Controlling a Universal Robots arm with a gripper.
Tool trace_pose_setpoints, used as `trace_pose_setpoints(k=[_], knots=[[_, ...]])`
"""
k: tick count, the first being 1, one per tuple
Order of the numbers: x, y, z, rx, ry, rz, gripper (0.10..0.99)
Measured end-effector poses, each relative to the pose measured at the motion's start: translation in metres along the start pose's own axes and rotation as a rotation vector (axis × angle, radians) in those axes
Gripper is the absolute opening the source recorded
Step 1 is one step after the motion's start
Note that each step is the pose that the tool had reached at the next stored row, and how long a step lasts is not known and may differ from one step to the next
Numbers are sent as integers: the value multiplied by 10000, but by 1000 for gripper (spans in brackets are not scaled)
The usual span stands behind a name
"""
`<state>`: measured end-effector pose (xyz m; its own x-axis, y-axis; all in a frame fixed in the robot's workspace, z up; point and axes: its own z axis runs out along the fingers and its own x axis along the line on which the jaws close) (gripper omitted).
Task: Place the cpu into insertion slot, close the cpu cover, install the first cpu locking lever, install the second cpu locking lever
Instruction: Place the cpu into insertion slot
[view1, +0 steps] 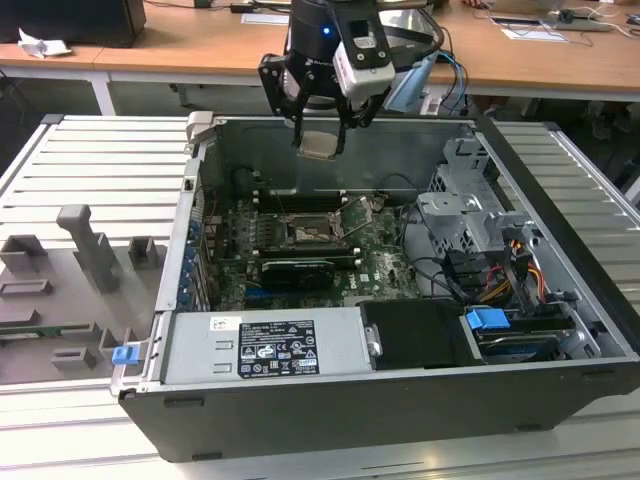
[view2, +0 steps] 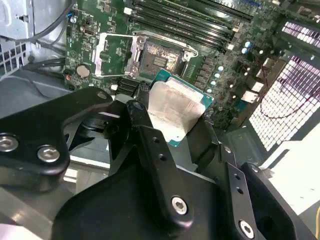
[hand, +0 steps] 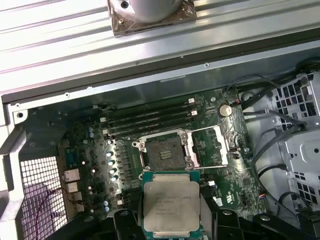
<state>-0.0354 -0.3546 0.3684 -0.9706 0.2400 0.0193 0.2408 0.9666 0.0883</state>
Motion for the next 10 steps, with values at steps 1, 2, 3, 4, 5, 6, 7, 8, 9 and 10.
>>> trace_pose_setpoints(k=[1,2,3,4,5,6,7,8,9,10], knots=[[0,0,1,-3,-14,152,541],[0,0,3,-7,-33,360,541],[0,0,5,-12,-53,594,541],[-1,-1,7,-15,-71,793,541],[-1,-1,10,-20,-84,933,541],[-1,-1,11,-21,-93,1032,541],[0,-1,12,-23,-108,1213,541],[-1,-1,14,-27,-125,1406,541],[-1,-1,15,-31,-140,1573,541],[-1,-1,16,-35,-158,1773,541]])
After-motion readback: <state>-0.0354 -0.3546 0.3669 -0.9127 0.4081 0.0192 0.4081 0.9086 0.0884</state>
